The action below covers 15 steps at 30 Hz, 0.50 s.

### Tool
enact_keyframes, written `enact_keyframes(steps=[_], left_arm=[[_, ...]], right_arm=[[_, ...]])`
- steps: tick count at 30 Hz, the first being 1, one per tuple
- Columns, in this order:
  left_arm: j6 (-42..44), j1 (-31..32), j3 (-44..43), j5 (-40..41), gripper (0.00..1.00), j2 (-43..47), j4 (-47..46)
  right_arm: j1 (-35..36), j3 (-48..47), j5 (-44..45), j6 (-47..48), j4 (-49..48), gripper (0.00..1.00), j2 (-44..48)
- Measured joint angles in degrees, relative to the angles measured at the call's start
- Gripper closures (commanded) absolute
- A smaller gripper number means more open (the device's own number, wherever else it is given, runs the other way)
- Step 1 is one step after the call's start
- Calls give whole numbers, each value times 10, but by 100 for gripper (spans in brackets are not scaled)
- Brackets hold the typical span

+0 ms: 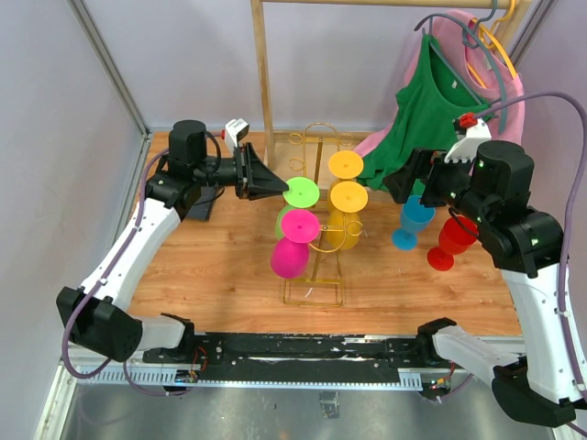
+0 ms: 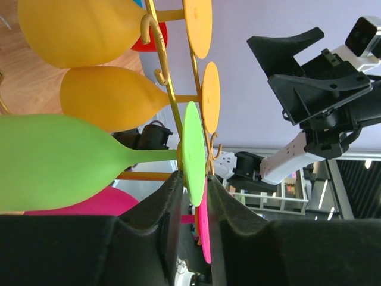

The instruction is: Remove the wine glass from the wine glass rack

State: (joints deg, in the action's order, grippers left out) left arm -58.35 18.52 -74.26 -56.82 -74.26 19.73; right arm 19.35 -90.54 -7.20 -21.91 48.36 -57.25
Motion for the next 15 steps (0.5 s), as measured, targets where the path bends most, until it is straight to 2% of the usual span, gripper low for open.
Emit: enact_keyframes(steps=[5,15], left_arm=[[0,0,-2,-2,99,-2,-2],[1,0,-4,-7,100,-1,-3]], right_arm=[[0,3,1,0,0,1,1],[0,12,3,0,0,2,5]])
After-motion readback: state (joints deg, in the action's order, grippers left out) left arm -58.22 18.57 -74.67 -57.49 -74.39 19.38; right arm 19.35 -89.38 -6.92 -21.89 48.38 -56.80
